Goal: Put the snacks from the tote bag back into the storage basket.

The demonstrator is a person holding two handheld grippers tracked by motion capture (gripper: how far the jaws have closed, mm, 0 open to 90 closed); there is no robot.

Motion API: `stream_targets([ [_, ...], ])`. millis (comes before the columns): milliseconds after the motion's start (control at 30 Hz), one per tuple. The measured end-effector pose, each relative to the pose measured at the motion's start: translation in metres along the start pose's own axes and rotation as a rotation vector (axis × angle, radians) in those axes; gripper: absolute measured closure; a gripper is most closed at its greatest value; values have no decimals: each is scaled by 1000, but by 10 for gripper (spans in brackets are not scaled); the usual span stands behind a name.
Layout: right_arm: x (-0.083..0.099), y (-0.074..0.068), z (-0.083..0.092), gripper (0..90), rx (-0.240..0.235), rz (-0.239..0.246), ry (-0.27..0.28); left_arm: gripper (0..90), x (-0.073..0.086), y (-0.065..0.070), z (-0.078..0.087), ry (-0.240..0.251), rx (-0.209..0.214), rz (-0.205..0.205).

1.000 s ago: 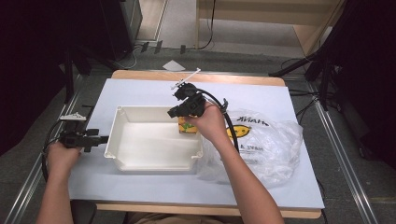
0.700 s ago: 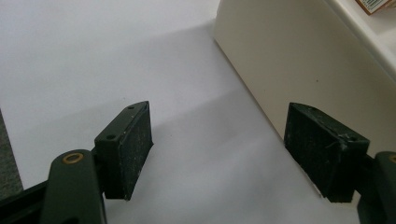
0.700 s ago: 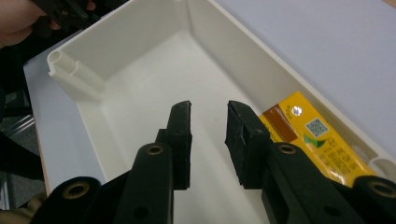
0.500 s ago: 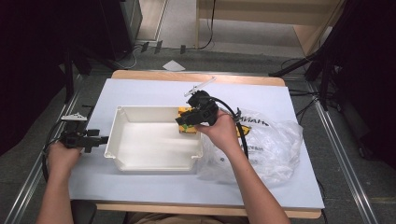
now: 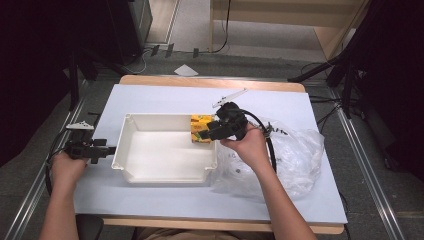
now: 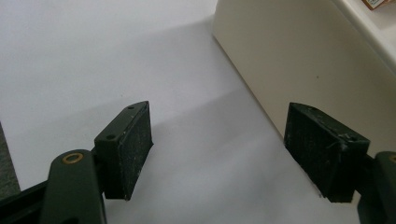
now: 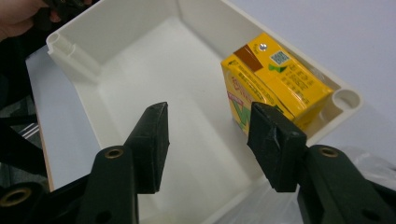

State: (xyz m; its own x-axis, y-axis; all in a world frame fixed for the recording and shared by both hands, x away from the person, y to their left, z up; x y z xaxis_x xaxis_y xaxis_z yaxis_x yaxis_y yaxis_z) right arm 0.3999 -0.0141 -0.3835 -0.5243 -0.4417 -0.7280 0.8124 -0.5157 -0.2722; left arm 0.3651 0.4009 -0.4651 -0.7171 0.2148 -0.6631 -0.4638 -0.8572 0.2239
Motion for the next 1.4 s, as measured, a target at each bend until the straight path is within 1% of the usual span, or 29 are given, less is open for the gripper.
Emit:
stream_targets([
  [133, 8, 4, 5, 470, 0, -6, 1, 247, 0, 0, 0, -2, -1, -2],
  [233, 14, 8, 10, 463, 5, -6, 0, 246, 0, 1, -1, 2, 0, 4],
  [367, 20, 15, 20, 457, 16, -16, 22, 246, 0, 0, 0, -5, -1, 0],
  [500, 28, 23, 32, 453, 39, -30, 44, 246, 0, 0, -1, -3, -2, 2],
  [767, 40, 37, 46, 440, 63, -64, 67, 245, 0, 0, -2, -6, -6, 4],
  [833, 44, 42, 48, 422, 70, -65, 60, 245, 0, -1, -2, -8, -8, 5],
  [967, 51, 53, 51, 394, 105, -81, 44, 245, 0, -1, -2, -9, -8, 5],
  [1067, 57, 62, 54, 370, 120, -113, 42, 245, 0, -1, -2, -10, -8, 6],
  [1100, 58, 65, 55, 357, 129, -117, 45, 245, 0, -1, -3, -9, -8, 7],
  [1267, 64, 75, 59, 318, 165, -131, 37, 245, 0, -1, -3, -13, -10, 7],
  [1400, 68, 80, 60, 297, 180, -149, 21, 245, 0, -1, -4, -11, -12, 8],
])
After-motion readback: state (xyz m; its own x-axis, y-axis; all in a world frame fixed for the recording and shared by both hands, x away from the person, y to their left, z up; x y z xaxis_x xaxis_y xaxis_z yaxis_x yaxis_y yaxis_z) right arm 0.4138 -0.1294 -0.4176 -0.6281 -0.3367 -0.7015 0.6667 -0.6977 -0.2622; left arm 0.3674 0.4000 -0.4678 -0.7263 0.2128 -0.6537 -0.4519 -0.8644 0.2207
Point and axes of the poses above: each handheld gripper's, and its own axes: z roughly backward along the jaws, x roughly out of its underside, y roughly to its right, the point moved 4 cm from there along -z, roughly forward along the jaws, and after that the axes turned 4 degrees about y, right-handed, at the moved point
